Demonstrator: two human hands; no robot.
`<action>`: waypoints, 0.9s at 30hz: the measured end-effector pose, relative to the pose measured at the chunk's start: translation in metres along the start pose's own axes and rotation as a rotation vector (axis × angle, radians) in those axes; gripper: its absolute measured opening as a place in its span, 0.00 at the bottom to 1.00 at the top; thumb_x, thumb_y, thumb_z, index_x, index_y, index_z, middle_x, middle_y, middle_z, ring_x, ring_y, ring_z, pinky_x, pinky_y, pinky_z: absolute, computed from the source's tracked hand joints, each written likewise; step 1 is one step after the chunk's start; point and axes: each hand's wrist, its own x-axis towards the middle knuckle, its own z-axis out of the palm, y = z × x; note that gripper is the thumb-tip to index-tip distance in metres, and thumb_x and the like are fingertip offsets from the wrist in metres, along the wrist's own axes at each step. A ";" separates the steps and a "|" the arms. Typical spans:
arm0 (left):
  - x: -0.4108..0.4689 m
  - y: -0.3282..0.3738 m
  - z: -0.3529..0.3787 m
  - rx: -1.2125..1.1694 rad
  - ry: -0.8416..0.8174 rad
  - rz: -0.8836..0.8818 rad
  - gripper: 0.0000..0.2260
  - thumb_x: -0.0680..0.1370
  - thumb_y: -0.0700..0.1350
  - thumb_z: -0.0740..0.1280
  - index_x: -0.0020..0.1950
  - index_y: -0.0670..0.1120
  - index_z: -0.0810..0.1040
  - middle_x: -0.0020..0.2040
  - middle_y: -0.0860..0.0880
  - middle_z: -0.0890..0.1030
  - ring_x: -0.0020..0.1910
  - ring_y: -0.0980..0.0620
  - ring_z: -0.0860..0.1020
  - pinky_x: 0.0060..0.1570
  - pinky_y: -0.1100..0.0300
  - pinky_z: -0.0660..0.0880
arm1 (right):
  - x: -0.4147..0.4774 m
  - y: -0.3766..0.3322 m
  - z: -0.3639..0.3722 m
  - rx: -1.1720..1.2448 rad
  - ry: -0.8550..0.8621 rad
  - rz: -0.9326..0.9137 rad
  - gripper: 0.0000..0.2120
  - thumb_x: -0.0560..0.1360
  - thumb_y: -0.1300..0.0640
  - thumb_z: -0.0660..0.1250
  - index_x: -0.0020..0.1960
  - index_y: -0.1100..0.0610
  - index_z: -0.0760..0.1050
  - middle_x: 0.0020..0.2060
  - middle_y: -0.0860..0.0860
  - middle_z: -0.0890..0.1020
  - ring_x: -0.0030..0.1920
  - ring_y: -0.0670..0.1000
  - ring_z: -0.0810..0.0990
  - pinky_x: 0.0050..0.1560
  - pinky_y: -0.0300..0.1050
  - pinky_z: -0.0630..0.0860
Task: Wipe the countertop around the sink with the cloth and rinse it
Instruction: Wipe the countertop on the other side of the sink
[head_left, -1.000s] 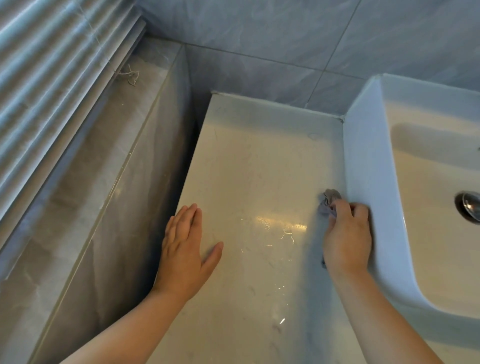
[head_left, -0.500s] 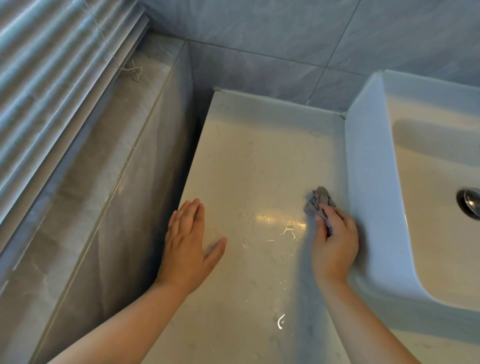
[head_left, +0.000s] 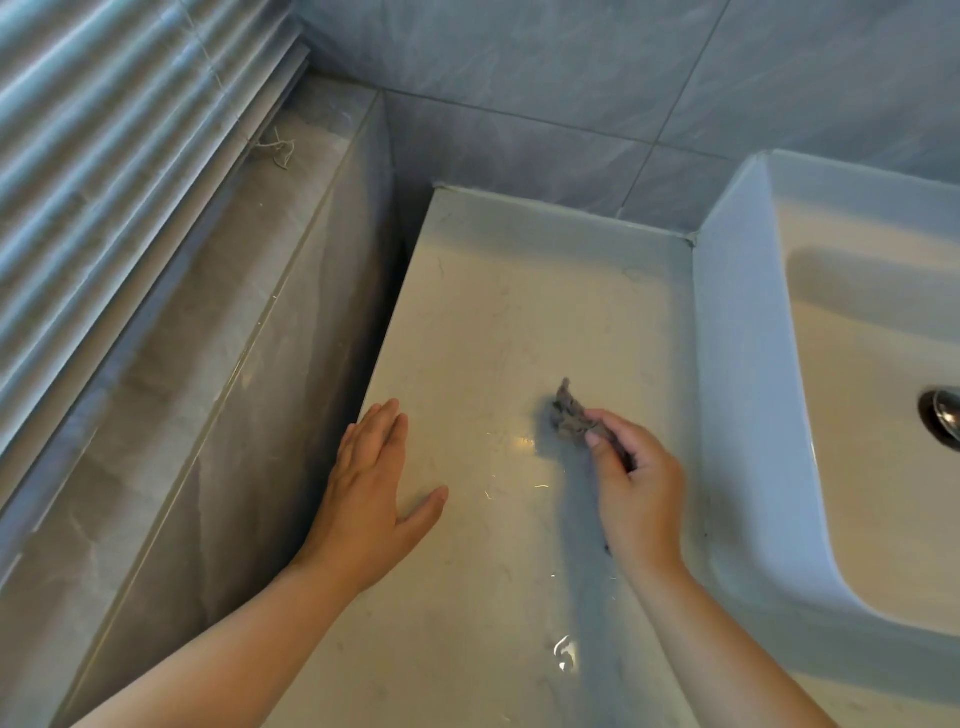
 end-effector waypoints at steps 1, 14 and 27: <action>-0.002 -0.001 -0.001 0.002 0.005 -0.014 0.35 0.77 0.61 0.58 0.77 0.44 0.52 0.78 0.53 0.44 0.76 0.56 0.40 0.73 0.61 0.40 | 0.013 -0.001 -0.003 -0.006 0.018 -0.014 0.10 0.75 0.63 0.67 0.55 0.55 0.81 0.50 0.47 0.84 0.51 0.41 0.80 0.55 0.37 0.74; -0.058 -0.014 -0.001 0.022 -0.013 -0.052 0.33 0.77 0.61 0.52 0.75 0.43 0.59 0.77 0.52 0.51 0.76 0.56 0.45 0.73 0.55 0.54 | 0.006 -0.003 0.038 -0.119 -0.157 -0.111 0.14 0.75 0.62 0.68 0.57 0.48 0.79 0.49 0.38 0.80 0.52 0.45 0.77 0.53 0.35 0.72; -0.078 -0.010 -0.009 -0.264 0.015 -0.289 0.33 0.77 0.54 0.64 0.77 0.50 0.53 0.76 0.58 0.49 0.69 0.70 0.51 0.64 0.76 0.48 | -0.021 -0.033 0.050 0.158 -0.307 0.015 0.13 0.72 0.66 0.70 0.48 0.48 0.83 0.44 0.43 0.85 0.47 0.42 0.82 0.51 0.38 0.76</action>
